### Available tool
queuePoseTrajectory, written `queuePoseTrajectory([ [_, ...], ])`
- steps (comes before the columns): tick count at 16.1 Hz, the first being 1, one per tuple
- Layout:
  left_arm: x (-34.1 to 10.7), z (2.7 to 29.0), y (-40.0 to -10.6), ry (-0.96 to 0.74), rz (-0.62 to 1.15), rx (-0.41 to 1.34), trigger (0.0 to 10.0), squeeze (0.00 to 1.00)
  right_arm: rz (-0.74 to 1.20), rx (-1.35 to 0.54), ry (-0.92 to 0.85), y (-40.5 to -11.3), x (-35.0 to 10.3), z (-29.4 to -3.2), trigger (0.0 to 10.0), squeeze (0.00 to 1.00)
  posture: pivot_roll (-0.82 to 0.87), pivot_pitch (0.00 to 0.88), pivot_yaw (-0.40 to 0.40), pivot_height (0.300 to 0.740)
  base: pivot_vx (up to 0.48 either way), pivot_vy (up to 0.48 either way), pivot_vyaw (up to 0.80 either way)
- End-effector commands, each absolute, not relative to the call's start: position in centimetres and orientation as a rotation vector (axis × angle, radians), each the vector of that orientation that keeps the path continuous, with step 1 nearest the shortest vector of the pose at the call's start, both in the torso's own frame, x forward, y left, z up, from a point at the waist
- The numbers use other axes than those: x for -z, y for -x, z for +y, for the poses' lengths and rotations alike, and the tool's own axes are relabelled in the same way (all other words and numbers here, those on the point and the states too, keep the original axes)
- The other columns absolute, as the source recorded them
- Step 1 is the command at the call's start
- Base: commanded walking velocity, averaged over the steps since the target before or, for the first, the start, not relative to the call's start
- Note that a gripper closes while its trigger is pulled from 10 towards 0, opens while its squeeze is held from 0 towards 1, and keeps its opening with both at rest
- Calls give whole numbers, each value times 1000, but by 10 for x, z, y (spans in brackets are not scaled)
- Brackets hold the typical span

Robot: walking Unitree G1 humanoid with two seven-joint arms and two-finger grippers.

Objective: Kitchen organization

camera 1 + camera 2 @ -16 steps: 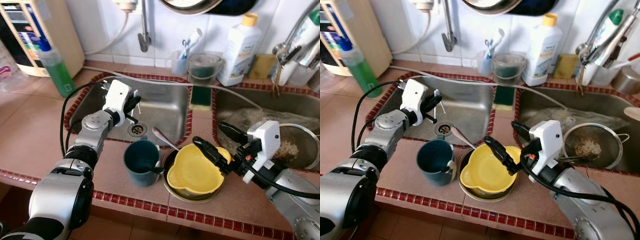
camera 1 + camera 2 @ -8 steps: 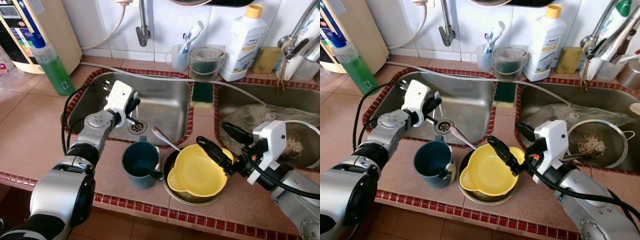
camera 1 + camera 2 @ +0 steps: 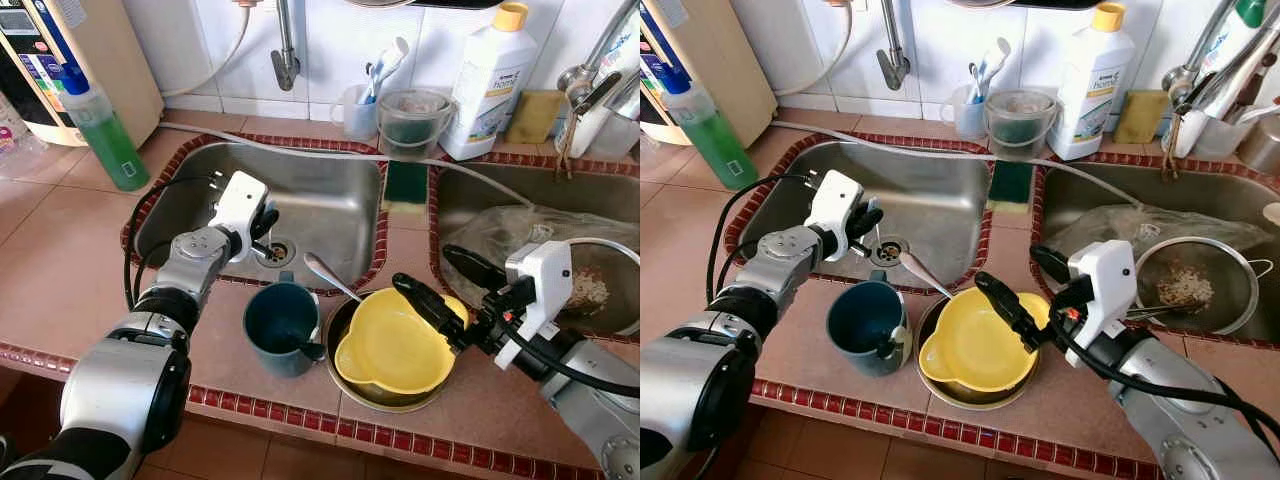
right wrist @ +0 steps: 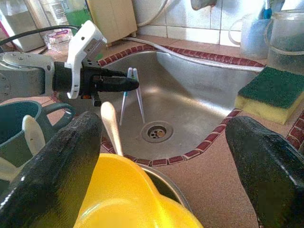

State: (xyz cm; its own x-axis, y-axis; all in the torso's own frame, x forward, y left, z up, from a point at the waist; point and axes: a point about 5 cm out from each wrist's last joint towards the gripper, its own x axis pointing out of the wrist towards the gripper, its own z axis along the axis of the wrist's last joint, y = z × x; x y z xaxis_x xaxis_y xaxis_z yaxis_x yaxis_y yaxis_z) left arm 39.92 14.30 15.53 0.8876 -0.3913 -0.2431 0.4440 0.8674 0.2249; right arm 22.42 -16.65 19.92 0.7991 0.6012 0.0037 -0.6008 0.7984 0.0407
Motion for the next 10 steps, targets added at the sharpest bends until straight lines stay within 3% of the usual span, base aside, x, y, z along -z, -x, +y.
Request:
queuePoseTrajectory([
  [1, -159, 148, -401, -275, 201, 432, 10000, 1000, -15, -651, -32, -223, -206, -165, 10000, 0, -316, 146, 97, 740, 0, 0, 0],
  [10, -176, 162, -405, -214, 138, 390, 10000, 1000, -51, -625, -61, -232, -207, -163, 10000, 0, -285, 131, 97, 740, 0, 0, 0],
])
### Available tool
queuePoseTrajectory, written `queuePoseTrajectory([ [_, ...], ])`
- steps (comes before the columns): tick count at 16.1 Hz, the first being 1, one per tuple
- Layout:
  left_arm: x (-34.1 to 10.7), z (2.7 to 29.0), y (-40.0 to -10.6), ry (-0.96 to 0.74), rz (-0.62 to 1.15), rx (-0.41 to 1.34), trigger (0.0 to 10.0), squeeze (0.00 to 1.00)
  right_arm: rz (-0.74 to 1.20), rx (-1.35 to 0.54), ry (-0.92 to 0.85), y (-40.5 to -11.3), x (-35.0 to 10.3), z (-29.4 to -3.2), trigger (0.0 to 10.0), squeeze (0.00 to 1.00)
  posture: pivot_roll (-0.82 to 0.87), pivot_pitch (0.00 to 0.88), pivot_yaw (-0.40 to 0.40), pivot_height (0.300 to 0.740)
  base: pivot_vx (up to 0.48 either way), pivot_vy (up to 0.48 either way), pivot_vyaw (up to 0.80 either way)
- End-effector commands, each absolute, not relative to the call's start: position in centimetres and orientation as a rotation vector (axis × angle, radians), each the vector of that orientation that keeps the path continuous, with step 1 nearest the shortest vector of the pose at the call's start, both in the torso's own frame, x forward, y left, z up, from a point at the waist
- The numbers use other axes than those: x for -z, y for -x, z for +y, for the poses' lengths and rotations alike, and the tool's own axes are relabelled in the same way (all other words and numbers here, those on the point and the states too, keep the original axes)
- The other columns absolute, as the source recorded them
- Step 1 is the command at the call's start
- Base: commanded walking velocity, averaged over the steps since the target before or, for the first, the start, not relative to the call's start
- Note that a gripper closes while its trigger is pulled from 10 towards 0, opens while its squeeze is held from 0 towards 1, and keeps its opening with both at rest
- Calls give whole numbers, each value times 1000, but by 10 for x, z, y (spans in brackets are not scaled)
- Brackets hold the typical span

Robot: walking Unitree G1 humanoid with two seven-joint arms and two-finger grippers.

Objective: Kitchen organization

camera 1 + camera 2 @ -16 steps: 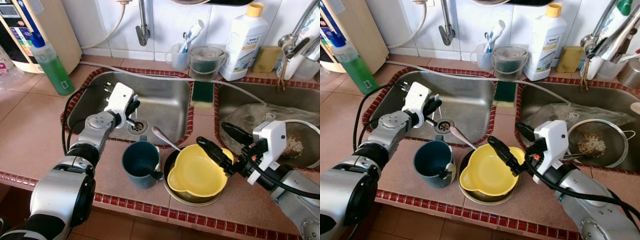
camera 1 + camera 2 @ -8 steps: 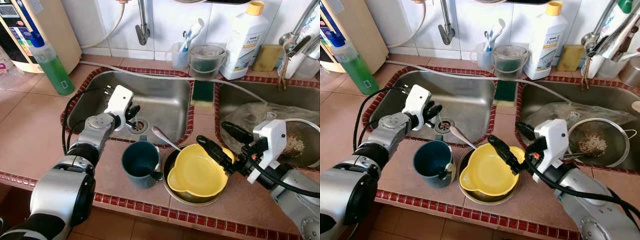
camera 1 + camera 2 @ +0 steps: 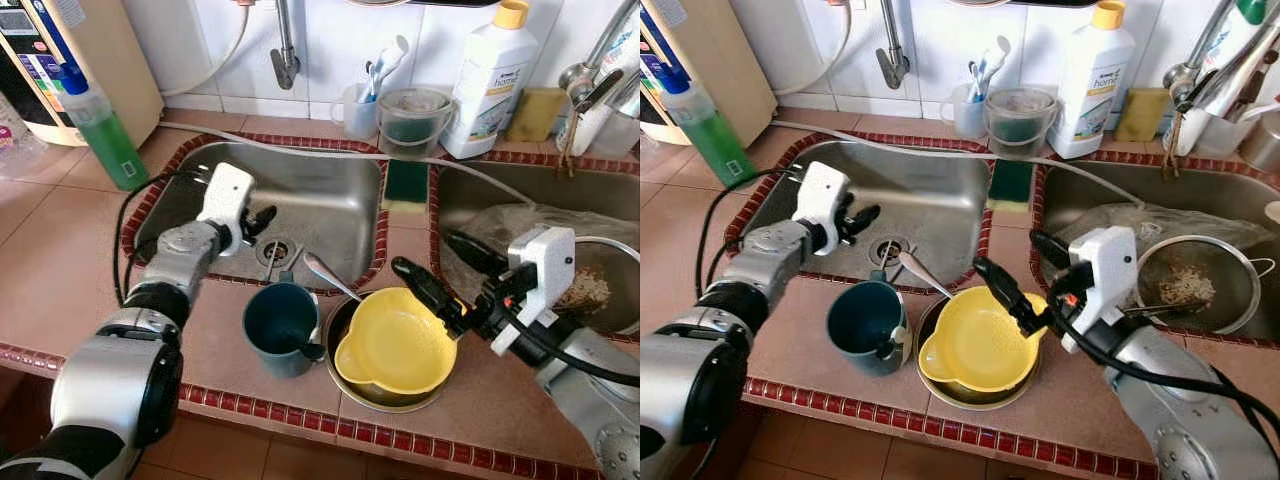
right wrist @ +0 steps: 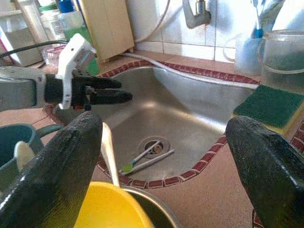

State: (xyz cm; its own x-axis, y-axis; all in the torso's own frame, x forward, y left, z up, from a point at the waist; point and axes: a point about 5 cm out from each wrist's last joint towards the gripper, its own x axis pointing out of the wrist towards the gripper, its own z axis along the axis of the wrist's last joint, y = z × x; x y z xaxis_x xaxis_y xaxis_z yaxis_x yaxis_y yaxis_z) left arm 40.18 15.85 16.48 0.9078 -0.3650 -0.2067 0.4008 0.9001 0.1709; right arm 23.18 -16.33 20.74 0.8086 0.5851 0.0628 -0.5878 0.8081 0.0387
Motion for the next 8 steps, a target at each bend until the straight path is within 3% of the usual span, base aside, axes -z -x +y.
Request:
queuePoseTrajectory([
  [1, -181, 166, -405, -203, 117, 381, 10000, 1000, -63, -612, -64, -235, -208, -162, 10000, 0, -277, 127, 95, 740, 0, 0, 0],
  [5, -196, 182, -403, -166, -18, 359, 10000, 961, -130, -518, -97, -249, -211, -165, 10000, 0, -245, 114, 89, 740, 0, 0, 0],
  [6, -198, 183, -400, -161, -56, 370, 10000, 0, -138, -506, -102, -251, -211, -164, 10000, 0, -240, 113, 88, 740, 0, 0, 0],
  [8, -198, 183, -398, -155, -79, 378, 10000, 0, -142, -505, -97, -253, -209, -163, 10000, 0, -224, 107, 85, 740, 0, 0, 0],
])
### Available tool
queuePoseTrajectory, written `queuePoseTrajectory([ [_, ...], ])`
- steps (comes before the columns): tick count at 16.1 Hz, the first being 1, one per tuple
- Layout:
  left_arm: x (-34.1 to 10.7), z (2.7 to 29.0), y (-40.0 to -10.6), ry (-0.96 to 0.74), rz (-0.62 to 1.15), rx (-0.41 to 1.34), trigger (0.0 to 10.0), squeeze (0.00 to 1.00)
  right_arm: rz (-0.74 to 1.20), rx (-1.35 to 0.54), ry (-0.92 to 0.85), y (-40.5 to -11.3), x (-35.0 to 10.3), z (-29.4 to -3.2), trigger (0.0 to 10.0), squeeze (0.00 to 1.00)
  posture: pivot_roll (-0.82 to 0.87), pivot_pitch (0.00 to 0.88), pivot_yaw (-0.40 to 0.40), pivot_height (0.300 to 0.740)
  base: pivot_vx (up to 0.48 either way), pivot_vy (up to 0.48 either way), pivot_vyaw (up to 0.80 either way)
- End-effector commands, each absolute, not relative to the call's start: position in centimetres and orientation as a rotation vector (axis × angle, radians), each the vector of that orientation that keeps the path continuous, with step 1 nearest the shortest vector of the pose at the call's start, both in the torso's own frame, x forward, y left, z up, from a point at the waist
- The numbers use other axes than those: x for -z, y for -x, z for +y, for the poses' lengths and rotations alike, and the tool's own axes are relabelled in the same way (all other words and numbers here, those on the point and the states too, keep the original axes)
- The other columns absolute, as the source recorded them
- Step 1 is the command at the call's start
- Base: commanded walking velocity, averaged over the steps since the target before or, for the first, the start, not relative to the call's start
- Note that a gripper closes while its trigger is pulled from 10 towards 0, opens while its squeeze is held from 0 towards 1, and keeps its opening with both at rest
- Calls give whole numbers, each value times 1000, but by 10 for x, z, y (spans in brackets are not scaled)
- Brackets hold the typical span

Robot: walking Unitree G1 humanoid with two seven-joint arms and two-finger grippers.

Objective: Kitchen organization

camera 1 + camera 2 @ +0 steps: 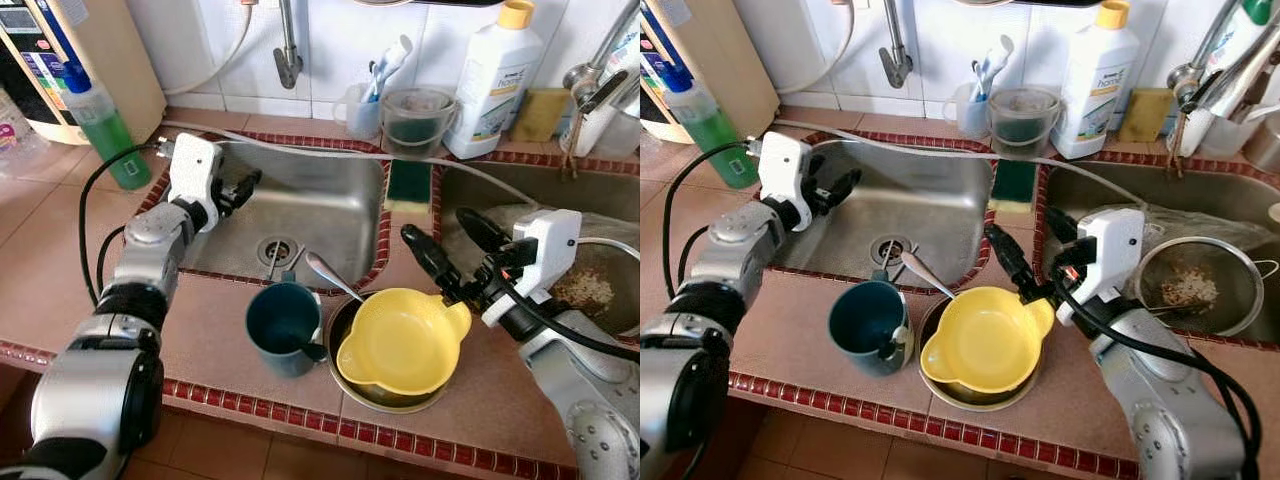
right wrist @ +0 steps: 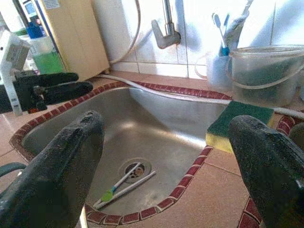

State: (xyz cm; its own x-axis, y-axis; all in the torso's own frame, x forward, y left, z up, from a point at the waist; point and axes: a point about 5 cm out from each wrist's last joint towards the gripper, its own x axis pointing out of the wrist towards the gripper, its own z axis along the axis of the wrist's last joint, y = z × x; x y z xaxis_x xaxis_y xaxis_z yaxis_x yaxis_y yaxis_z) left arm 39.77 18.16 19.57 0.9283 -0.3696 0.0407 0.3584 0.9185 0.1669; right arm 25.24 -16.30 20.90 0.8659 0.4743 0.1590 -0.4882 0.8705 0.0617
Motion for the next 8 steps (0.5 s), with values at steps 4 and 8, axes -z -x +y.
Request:
queuePoseTrajectory([
  [4, -195, 182, -371, -166, -176, 481, 10000, 0, -130, -563, -48, -253, -205, -167, 10000, 0, -206, 101, 76, 740, 0, 0, 0],
  [8, -202, 210, -351, -144, -238, 428, 10000, 0, -133, -548, -18, -254, -204, -175, 10000, 0, -203, 94, 70, 740, 0, 0, 0],
])
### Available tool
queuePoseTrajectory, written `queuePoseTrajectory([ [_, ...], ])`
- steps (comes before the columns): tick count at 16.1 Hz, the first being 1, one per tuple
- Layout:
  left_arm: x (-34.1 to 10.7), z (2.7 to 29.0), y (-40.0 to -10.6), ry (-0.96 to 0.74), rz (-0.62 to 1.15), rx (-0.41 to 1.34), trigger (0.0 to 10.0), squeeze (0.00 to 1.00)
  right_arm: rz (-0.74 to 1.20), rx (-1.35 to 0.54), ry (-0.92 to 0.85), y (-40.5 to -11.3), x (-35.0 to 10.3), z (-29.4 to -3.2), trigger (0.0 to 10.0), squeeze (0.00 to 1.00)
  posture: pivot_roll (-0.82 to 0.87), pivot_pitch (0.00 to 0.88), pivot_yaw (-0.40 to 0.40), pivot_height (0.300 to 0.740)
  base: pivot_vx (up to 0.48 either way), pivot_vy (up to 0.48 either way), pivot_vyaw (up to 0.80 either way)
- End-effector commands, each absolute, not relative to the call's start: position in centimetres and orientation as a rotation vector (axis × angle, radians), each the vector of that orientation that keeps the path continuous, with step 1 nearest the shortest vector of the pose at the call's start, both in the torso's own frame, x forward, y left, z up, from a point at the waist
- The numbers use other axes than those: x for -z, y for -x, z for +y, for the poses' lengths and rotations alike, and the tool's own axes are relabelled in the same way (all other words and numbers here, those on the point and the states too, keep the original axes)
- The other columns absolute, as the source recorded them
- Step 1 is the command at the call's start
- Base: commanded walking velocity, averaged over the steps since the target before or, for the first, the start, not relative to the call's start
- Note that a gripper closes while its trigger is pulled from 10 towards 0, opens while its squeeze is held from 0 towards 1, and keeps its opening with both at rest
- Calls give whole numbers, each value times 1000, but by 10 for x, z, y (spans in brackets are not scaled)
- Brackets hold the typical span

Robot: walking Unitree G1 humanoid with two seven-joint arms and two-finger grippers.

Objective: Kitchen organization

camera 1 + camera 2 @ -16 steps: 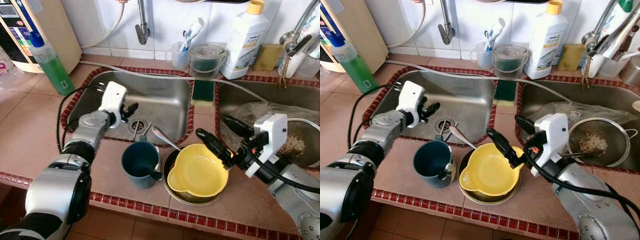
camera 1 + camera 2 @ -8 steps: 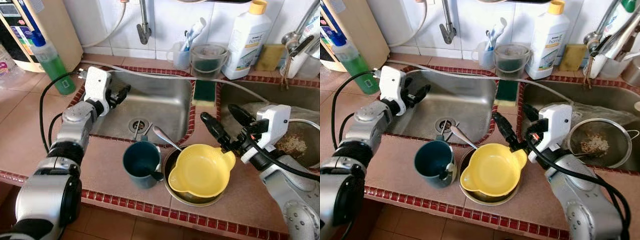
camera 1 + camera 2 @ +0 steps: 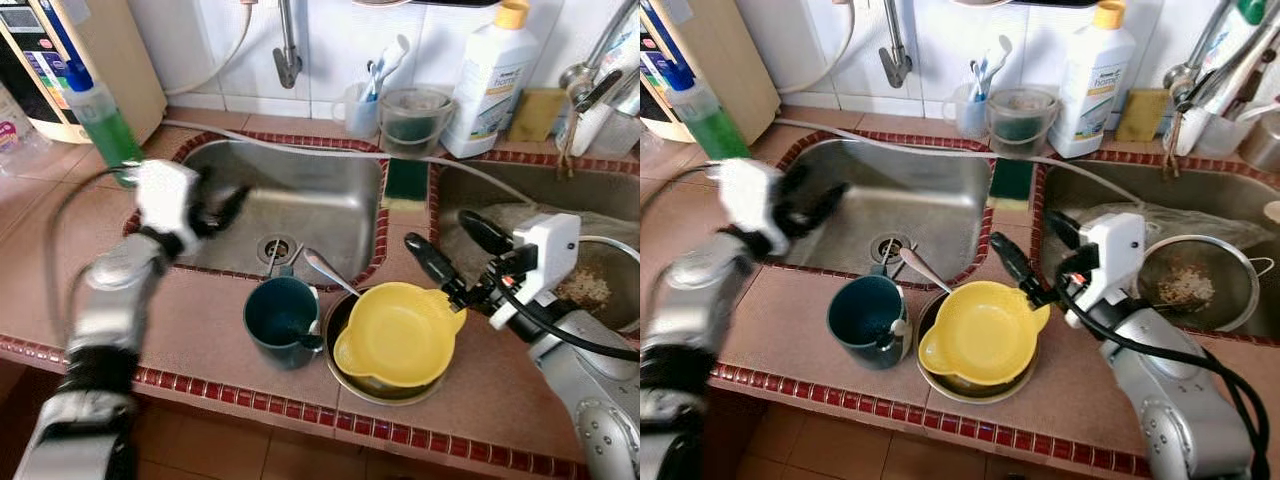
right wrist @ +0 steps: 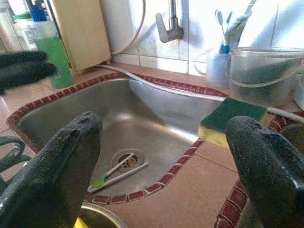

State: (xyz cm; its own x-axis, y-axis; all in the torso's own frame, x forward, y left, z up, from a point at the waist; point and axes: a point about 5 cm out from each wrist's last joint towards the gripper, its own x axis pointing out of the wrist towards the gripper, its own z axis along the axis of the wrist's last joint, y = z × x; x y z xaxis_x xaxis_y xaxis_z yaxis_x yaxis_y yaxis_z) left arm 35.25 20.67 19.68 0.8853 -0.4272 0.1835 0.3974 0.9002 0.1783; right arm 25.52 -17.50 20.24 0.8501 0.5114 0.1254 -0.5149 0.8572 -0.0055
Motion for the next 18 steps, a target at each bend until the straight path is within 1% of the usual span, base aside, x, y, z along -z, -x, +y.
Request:
queuePoseTrajectory([
  [1, -205, 216, -348, -132, -247, 414, 10000, 0, -132, -551, -17, -254, -203, -175, 10000, 0, -202, 91, 68, 740, 0, 0, 0],
  [2, -207, 218, -345, -129, -246, 405, 10000, 0, -133, -555, -15, -254, -202, -175, 10000, 0, -201, 91, 64, 740, 0, 0, 0],
  [3, -210, 224, -331, -156, -265, 426, 10000, 0, -134, -573, -11, -254, -201, -174, 10000, 0, -201, 88, 64, 740, 0, 0, 0],
  [5, -203, 228, -317, -129, -253, 468, 10000, 0, -135, -588, -5, -255, -200, -174, 10000, 0, -197, 80, 60, 740, 0, 0, 0],
  [6, -195, 232, -315, -155, -219, 443, 10000, 0, -134, -590, -1, -256, -199, -175, 10000, 0, -196, 78, 59, 740, 0, 0, 0],
  [8, -182, 236, -312, -127, -162, 397, 10000, 0, -133, -587, 2, -258, -197, -175, 10000, 0, -200, 71, 58, 740, 0, 0, 0],
  [9, -180, 235, -309, -118, -159, 401, 10000, 0, -133, -587, 2, -258, -197, -175, 10000, 0, -200, 69, 59, 740, 0, 0, 0],
  [10, -176, 233, -299, -102, -152, 428, 10000, 0, -131, -588, 2, -258, -195, -175, 10000, 0, -202, 67, 56, 740, 0, 0, 0],
  [11, -174, 234, -284, -96, -137, 498, 10000, 0, -129, -588, 1, -258, -193, -177, 10000, 0, -199, 65, 53, 740, 0, 0, 0],
  [12, -174, 238, -277, -70, -123, 538, 10000, 0, -126, -588, 1, -258, -192, -178, 10000, 0, -196, 64, 50, 740, 0, 0, 0],
  [15, -175, 248, -260, -128, -119, 620, 10000, 0, -115, -584, 11, -262, -189, -180, 10000, 0, -180, 66, 34, 740, 0, 0, 0],
  [18, -176, 255, -247, -73, -57, 664, 10000, 0, -97, -605, 21, -264, -185, -180, 10000, 0, -176, 69, 27, 740, 0, 0, 0],
])
